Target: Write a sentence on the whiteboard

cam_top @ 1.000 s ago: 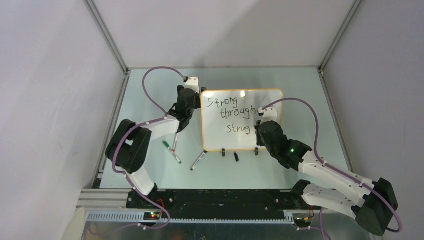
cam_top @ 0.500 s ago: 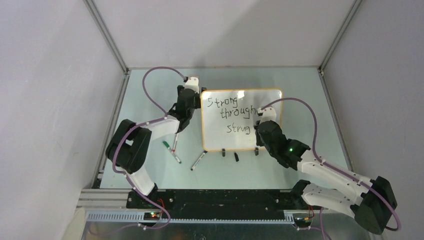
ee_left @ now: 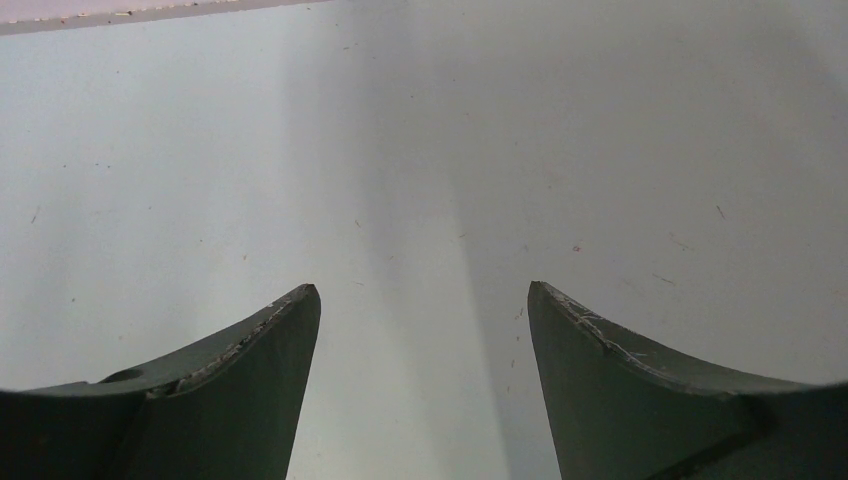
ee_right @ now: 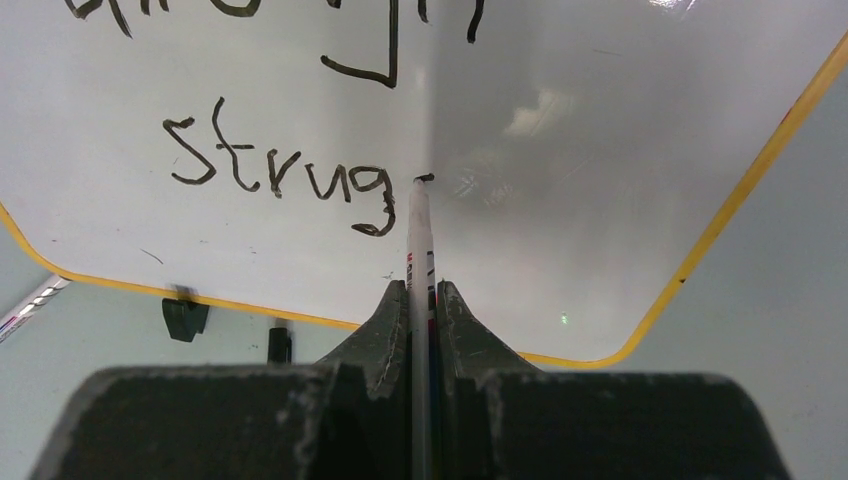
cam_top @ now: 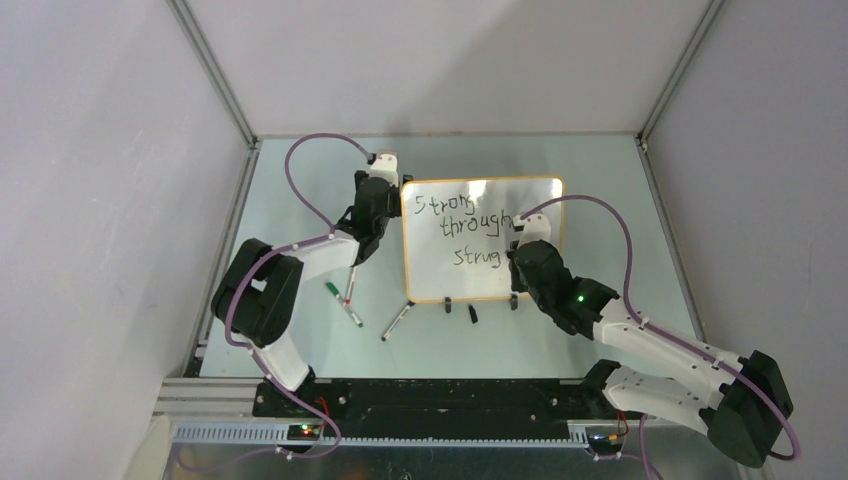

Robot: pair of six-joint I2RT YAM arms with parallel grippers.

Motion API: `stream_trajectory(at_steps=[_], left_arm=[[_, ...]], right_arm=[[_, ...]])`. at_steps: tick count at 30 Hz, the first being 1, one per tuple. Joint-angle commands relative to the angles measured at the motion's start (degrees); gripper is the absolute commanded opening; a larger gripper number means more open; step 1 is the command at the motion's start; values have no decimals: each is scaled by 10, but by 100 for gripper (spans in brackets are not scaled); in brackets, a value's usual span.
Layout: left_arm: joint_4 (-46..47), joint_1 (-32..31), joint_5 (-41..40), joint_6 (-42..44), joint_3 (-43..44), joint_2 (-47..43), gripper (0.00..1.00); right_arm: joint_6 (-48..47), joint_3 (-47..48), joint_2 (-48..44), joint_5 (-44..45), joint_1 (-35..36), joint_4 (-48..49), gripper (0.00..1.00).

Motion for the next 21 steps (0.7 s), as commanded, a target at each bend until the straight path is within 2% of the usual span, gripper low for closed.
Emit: stream_trajectory(at_steps=[1, 21], left_arm=[[22, -2, 6, 0, -2, -11, 82], [23, -3, 5, 0, -2, -11, 82]], right_arm=[[5, 4, 6, -7, -4, 4, 0], [28, 3, -10, 15, -1, -38, 0]])
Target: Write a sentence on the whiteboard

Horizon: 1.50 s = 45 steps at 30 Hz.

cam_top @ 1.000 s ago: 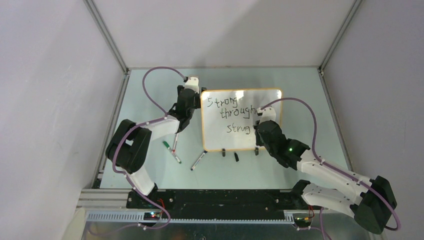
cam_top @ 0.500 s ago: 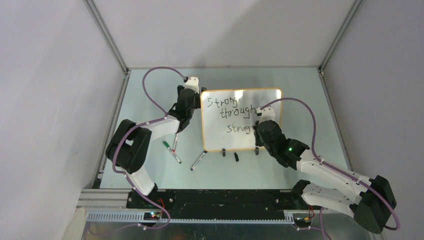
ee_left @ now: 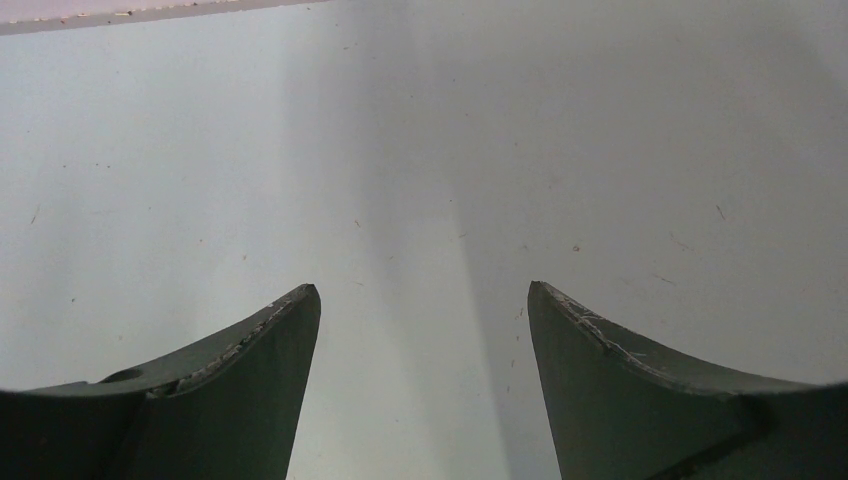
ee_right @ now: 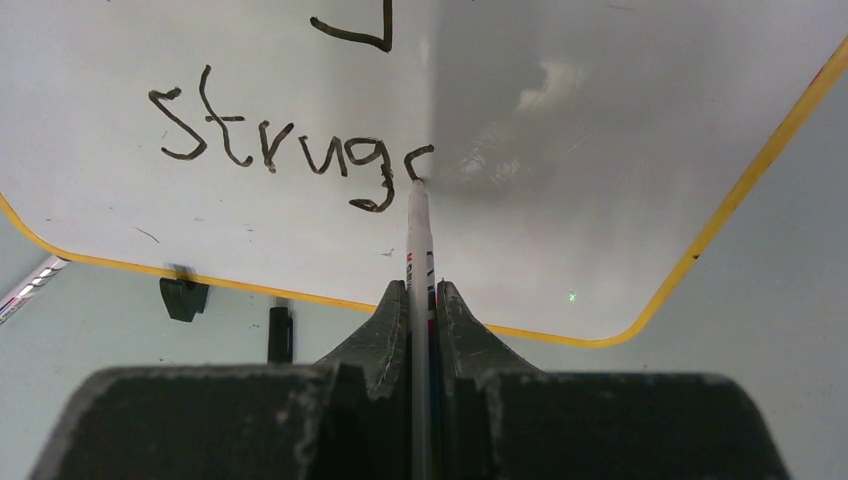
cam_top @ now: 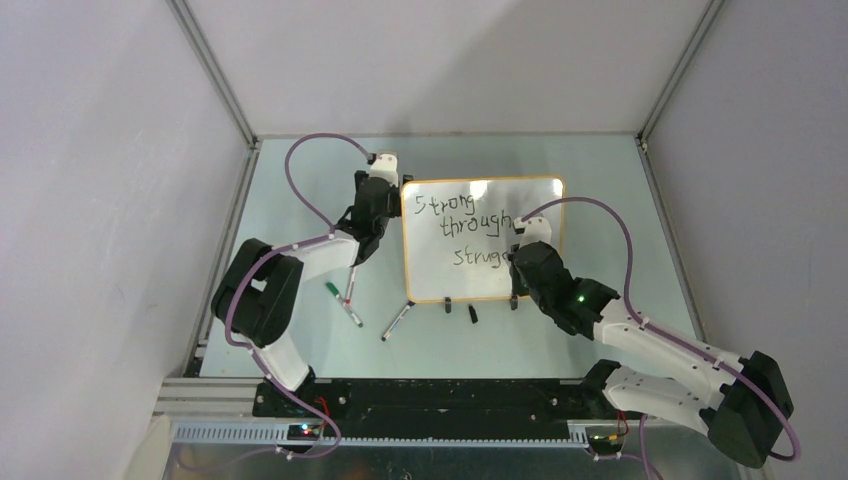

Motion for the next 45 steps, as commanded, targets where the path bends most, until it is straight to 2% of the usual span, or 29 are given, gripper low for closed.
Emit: stream_trajectory(at_steps=[1, 38, 45], left_arm=[[23, -2, 6, -1, -2, -11, 82], [22, -2, 5, -1, -1, -11, 82], [21, -2, 6, 0, -1, -11, 82]], right_arm=[[5, 4, -10, 30, -1, -8, 0], [-17, 36, 4, 31, -15, 8, 0], [0, 35, 9, 30, -15, -19, 0]])
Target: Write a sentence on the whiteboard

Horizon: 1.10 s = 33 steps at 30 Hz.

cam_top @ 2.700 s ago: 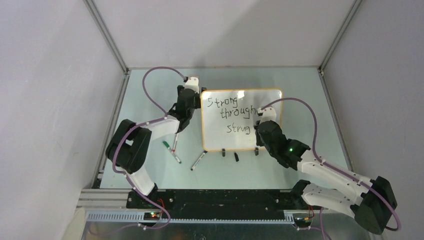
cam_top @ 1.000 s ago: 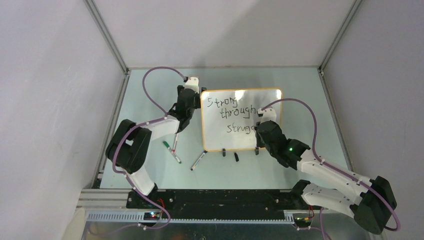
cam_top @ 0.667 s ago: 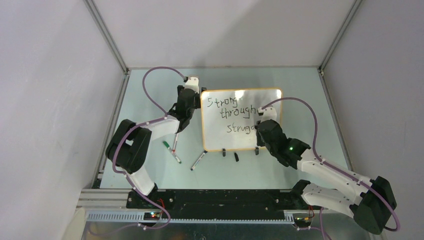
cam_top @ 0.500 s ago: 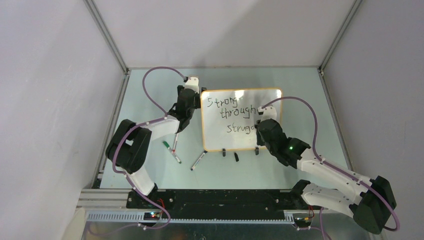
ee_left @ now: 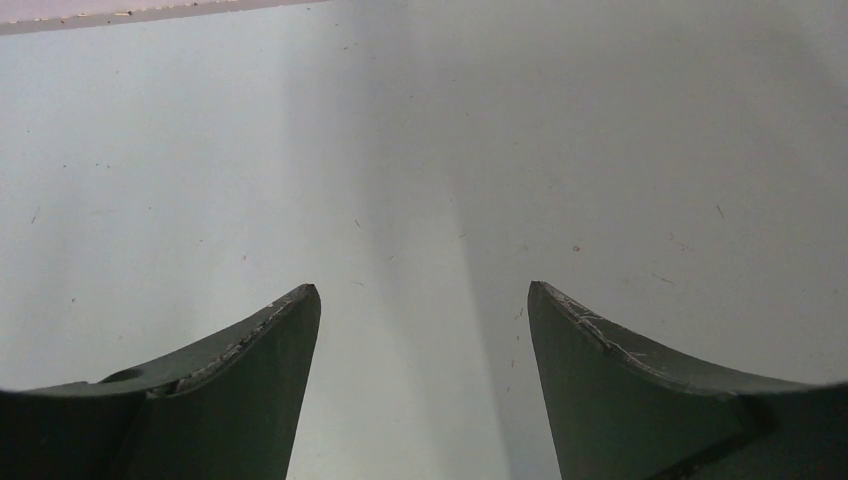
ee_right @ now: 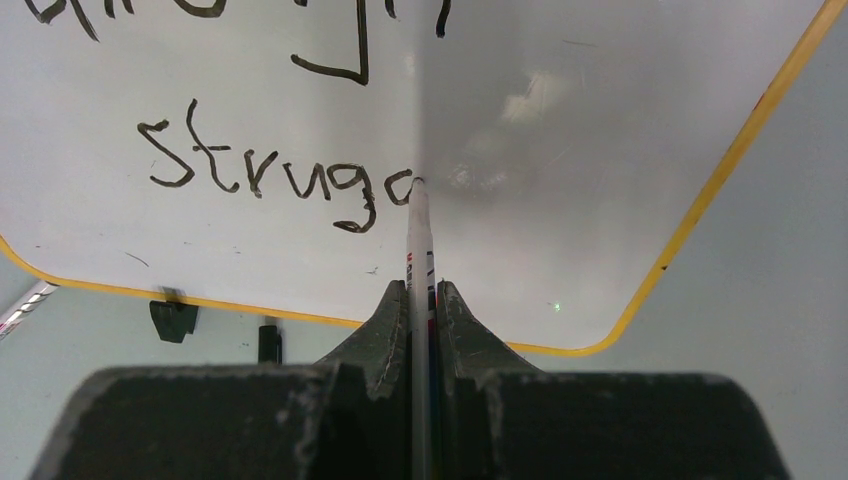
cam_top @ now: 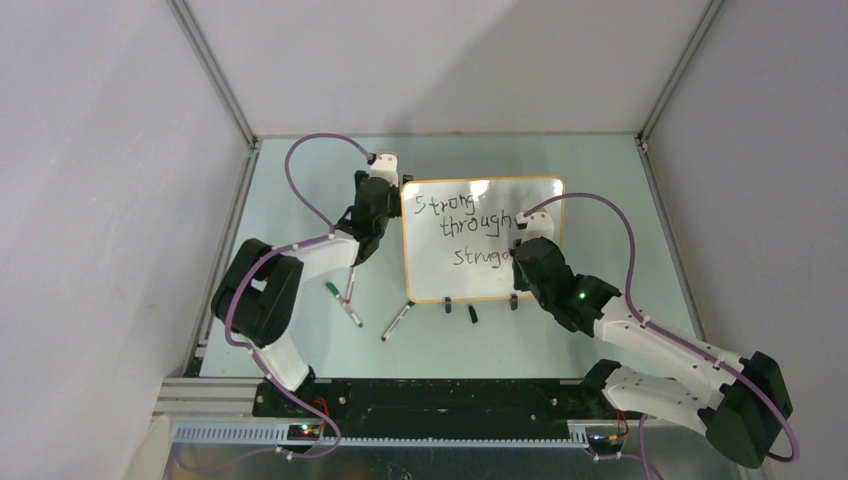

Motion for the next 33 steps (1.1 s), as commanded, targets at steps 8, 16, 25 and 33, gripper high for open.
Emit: stream_trajectory(at_steps=[8, 16, 25, 33], left_arm=[[21, -2, 6, -1, -1, -11, 82], [22, -2, 5, -1, -2, -11, 82], [22, -2, 6, 0, -2, -11, 82], [22, -2, 6, 0, -2, -11, 82]], right_arm=[[31, 14, 8, 16, 5, -37, 0], [52, 1, 3, 23, 21, -49, 0], [61, -5, 13, 24, 35, -44, 0], [45, -4, 23, 21, 38, -18, 0]])
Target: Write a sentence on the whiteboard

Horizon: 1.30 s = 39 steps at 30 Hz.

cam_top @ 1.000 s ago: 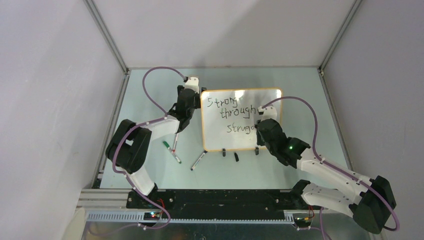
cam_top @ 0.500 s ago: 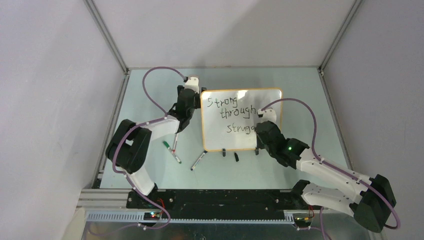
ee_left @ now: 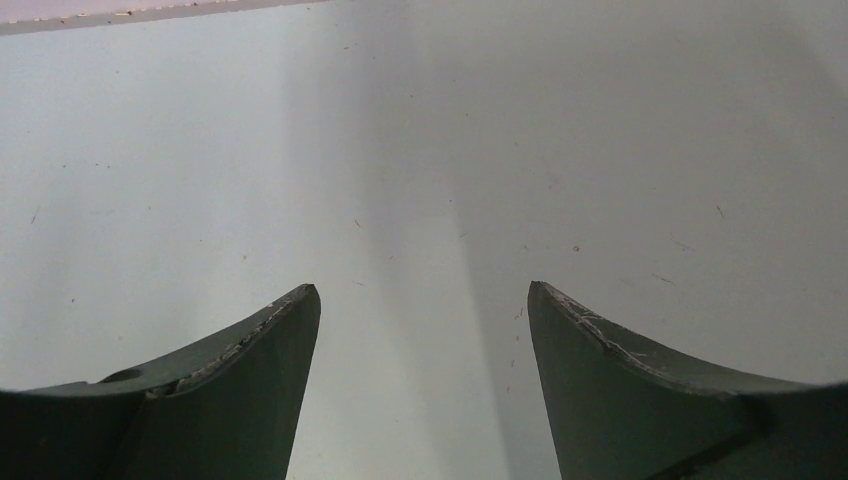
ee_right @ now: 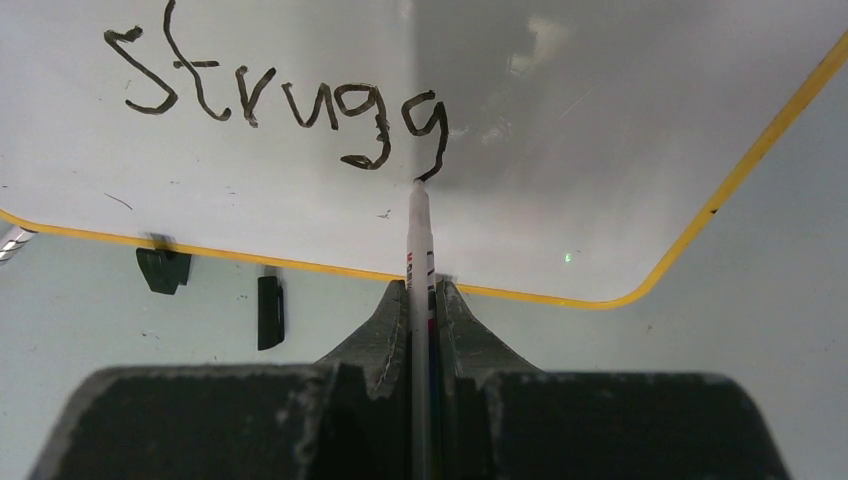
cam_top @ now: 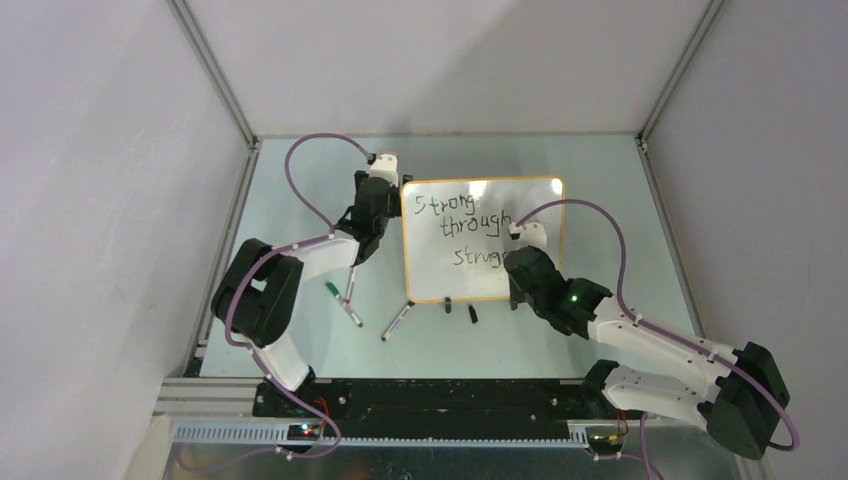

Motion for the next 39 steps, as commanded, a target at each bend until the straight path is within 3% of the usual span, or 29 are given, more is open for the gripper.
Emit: stream_trajectory(at_steps=[1, 10, 21, 39], left_arm=[[22, -2, 6, -1, -2, -11, 82], [22, -3, 5, -1, -2, -11, 82], [22, -2, 6, -1, -2, -11, 82], [24, -2, 5, 0, -4, -12, 82]], right_arm=[[-7, 1, 4, 13, 1, 31, 0], [-20, 6, -6, 2, 4, 42, 0], [-45, 6, -102, 31, -1, 31, 0], [-58, 41, -41, 14, -47, 53, 0]])
